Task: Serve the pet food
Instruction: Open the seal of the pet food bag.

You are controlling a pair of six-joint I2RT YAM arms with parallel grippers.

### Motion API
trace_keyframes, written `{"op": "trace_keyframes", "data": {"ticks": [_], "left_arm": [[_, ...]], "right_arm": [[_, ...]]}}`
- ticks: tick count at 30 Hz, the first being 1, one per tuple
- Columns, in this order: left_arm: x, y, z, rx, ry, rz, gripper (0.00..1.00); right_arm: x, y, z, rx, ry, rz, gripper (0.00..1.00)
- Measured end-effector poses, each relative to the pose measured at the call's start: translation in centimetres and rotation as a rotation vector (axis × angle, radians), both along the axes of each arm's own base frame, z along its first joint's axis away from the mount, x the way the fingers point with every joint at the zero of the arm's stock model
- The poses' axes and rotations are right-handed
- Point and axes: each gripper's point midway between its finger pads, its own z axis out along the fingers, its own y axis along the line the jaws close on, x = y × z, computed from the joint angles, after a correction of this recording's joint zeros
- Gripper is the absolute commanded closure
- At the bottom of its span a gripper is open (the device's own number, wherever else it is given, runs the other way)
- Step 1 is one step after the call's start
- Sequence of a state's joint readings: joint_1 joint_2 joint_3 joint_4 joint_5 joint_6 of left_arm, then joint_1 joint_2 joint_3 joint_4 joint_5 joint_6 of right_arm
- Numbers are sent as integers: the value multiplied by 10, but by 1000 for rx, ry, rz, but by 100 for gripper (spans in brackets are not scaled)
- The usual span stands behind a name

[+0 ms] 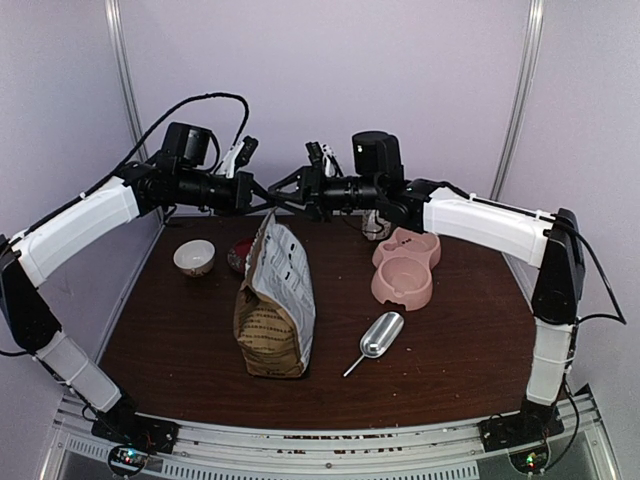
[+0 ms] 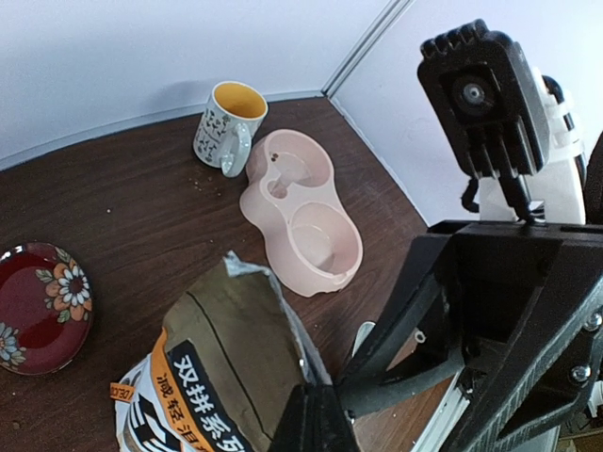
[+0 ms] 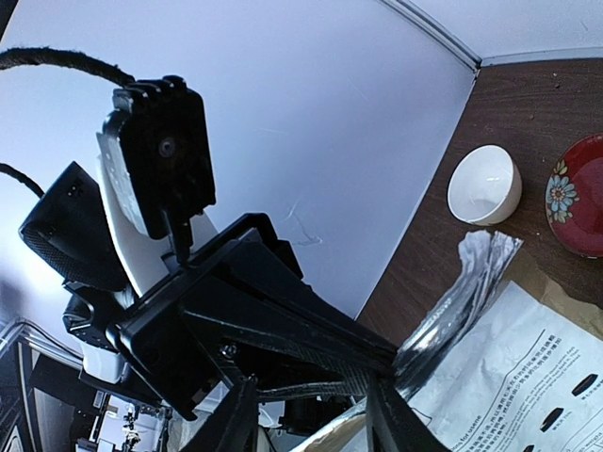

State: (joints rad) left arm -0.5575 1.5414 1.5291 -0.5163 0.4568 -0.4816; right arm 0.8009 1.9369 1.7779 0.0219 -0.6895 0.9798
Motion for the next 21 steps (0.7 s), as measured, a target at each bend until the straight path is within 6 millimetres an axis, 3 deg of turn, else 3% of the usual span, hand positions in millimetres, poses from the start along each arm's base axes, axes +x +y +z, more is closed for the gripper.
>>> {"op": "trace_keyframes", "data": {"ticks": [21], "left_arm": [[-2, 6, 1, 5, -11, 24, 100]], "right_arm": [[4, -7, -29, -104, -7, -26, 61]]}}
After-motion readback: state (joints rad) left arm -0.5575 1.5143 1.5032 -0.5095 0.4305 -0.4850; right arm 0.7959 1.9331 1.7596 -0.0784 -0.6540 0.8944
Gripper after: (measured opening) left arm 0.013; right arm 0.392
